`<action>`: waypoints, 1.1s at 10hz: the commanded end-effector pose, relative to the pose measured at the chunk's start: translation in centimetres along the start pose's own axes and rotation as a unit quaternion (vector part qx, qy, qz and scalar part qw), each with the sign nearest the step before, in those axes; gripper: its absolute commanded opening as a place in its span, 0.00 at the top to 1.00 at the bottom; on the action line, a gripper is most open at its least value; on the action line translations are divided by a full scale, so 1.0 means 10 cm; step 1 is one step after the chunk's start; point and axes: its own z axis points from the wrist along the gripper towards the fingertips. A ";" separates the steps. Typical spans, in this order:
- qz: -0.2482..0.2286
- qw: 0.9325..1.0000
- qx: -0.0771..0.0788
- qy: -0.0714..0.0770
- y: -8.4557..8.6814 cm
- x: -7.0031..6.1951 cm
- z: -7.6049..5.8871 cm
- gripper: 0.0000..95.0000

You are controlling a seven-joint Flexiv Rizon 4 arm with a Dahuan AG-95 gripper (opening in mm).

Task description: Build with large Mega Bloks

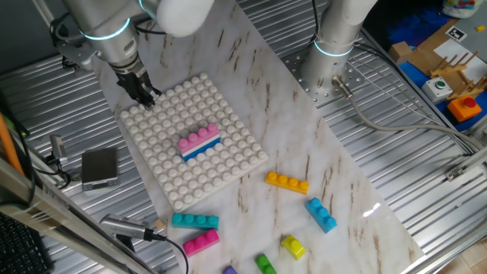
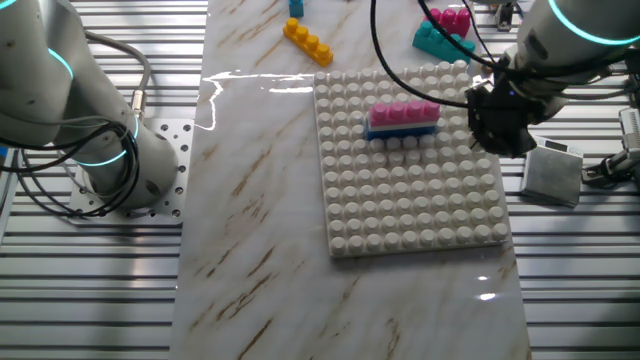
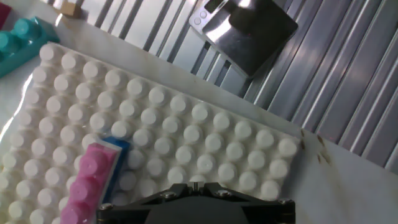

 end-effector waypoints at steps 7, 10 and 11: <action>0.018 1.000 0.004 0.010 -0.58 -0.01 -0.02 1.00; -0.001 1.000 0.004 0.007 -1.00 -0.08 0.07 1.00; -0.011 1.000 0.004 0.004 -1.13 -0.09 0.12 1.00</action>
